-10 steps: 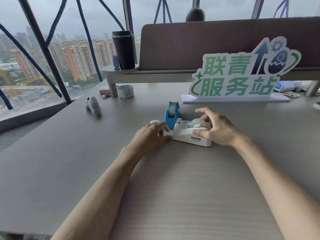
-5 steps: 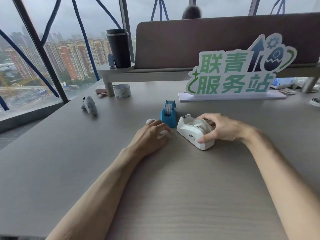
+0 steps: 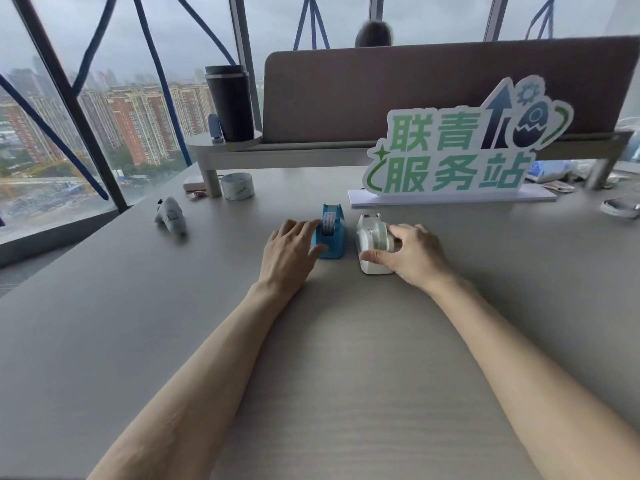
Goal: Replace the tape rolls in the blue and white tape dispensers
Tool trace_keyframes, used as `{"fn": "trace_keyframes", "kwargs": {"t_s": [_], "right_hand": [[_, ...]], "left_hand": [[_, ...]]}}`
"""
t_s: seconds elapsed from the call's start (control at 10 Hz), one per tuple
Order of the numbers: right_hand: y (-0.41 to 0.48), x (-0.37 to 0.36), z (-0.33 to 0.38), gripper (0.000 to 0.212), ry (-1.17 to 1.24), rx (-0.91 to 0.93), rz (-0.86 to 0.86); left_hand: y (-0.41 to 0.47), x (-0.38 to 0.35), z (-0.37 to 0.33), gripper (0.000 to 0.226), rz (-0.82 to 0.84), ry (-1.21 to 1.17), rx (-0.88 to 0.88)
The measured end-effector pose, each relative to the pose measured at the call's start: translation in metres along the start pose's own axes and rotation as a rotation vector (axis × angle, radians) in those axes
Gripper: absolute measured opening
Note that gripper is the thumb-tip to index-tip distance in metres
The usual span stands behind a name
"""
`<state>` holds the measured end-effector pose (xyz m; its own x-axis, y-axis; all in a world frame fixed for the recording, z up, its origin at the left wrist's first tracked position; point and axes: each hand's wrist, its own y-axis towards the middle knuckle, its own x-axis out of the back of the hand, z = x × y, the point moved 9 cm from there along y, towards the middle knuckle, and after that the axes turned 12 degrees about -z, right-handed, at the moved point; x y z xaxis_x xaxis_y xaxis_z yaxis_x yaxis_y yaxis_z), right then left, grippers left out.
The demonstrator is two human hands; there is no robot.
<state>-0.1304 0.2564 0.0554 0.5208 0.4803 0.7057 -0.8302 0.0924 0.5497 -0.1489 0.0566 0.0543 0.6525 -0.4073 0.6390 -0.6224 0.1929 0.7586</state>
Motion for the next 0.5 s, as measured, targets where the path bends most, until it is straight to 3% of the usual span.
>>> {"fn": "trace_keyframes", "kwargs": {"t_s": [0.2,0.4,0.5], "right_hand": [[0.004,-0.007,0.002,0.081,-0.126,0.019,-0.148],[-0.005,-0.011,-0.011,0.075,-0.101,-0.014,0.001],[-0.008,-0.006,-0.021,0.073,-0.031,-0.029,0.089]], "left_hand": [[0.005,-0.003,-0.001,0.051,-0.006,0.010,0.000],[0.001,-0.003,0.000,0.053,0.042,-0.007,0.035],[-0.001,0.004,0.003,0.051,-0.030,-0.044,0.038]]}}
